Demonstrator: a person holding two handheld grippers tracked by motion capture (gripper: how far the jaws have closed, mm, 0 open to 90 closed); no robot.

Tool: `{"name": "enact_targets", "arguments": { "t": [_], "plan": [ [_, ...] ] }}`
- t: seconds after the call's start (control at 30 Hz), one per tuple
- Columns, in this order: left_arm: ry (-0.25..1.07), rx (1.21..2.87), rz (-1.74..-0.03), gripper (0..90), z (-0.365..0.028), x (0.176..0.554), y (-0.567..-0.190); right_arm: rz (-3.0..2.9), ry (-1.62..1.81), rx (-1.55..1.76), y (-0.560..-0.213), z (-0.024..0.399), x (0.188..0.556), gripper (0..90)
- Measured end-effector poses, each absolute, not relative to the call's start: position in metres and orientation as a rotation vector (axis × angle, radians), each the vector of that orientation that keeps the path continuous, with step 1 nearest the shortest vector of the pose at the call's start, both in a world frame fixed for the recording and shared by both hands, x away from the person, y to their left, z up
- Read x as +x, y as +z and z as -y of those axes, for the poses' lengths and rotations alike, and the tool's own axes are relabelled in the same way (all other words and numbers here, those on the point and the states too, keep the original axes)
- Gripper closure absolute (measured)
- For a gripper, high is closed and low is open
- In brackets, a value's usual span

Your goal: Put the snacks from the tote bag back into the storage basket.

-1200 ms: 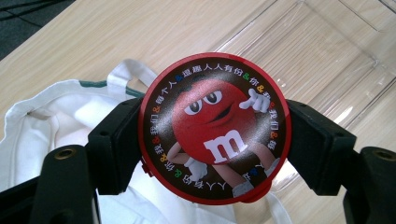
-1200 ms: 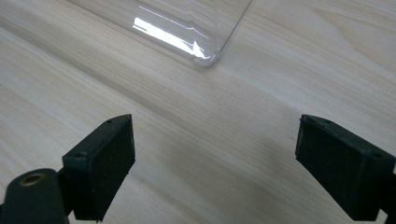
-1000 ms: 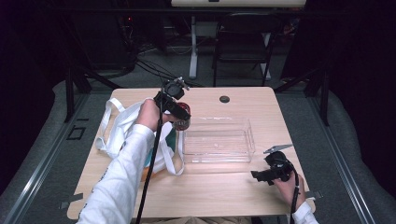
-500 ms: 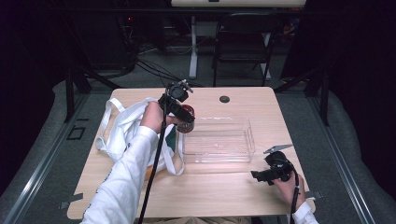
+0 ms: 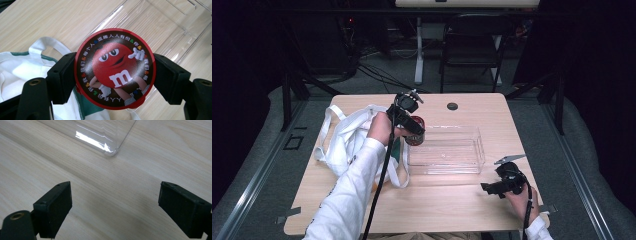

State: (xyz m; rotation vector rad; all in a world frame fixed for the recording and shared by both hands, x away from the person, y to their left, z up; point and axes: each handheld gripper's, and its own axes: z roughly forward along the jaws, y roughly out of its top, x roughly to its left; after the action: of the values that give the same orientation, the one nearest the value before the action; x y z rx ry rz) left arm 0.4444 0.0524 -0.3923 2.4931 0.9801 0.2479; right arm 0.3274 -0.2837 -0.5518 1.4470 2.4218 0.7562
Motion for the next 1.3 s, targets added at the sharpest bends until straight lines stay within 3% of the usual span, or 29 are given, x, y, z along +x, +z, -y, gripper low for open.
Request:
{"name": "enact_targets", "arguments": {
  "t": [1.3],
  "plan": [
    [0.166,2.502,-0.997,26.1,-0.037,0.435,-0.434,-2.414,0.761,1.449,-0.552,0.282,0.327,11.3]
  ]
}}
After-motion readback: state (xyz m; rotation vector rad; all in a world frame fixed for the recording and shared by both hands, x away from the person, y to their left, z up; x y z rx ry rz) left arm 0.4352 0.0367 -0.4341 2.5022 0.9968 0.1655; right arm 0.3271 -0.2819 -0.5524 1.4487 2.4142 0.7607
